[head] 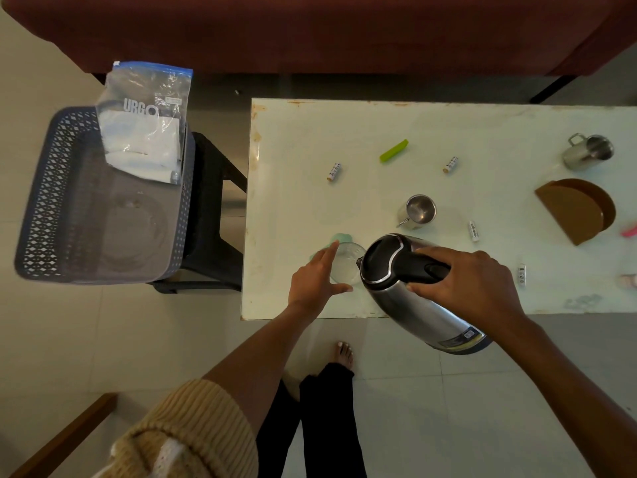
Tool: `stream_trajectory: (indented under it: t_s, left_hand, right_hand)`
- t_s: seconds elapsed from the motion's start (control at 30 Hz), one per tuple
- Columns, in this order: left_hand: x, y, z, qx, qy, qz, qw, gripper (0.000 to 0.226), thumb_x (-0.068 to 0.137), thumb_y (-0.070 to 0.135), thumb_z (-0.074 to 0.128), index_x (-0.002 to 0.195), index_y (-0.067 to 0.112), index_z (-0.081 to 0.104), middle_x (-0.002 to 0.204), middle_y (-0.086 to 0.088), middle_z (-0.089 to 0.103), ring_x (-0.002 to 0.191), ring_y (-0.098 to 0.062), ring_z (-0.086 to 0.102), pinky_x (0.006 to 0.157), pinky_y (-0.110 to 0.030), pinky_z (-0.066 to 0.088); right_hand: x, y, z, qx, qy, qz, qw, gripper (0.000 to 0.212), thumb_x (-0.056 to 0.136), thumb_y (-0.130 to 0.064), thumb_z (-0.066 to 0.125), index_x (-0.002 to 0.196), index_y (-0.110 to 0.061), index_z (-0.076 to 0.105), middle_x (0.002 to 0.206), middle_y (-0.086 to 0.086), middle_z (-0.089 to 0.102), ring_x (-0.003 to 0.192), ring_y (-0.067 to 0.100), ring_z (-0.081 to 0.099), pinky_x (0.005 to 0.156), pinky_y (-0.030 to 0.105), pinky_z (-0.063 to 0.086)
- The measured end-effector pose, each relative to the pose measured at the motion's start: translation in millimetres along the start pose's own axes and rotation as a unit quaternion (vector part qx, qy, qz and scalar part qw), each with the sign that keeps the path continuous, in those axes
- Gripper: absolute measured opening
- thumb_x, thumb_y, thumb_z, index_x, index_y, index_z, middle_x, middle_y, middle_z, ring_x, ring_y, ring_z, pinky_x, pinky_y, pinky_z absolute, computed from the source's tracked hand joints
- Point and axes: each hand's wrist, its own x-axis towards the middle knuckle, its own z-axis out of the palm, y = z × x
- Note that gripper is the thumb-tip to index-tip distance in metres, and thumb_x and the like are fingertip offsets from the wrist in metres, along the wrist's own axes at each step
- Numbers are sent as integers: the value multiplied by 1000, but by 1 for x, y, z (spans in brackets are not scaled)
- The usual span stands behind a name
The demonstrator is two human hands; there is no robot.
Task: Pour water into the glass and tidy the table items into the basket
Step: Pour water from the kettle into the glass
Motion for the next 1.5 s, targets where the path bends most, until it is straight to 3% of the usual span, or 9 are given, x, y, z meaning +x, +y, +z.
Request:
stream_trajectory:
  t_s: [0.6, 1.5]
  left_hand:
    - [0, 0, 1, -5, -1, -4, 1000, 91, 75, 40, 74, 148, 23, 22, 147, -1, 42, 121, -27, 53, 93, -39, 49]
    - [1, -3, 2, 5, -1, -4, 1000, 91, 75, 43, 73, 148, 23, 22, 146, -1, 42, 116, -27, 56, 89, -39, 51]
  right_hand:
    - [1, 0, 0, -4, 1, 0, 1000, 50, 74, -50, 68, 122, -39, 56, 104, 3, 70, 96, 27, 62, 72, 26, 38]
    - [2, -1, 0, -8, -1, 7, 1000, 49, 72, -50, 69, 118, -43, 57, 97, 5, 70, 92, 28, 62, 75, 31, 46]
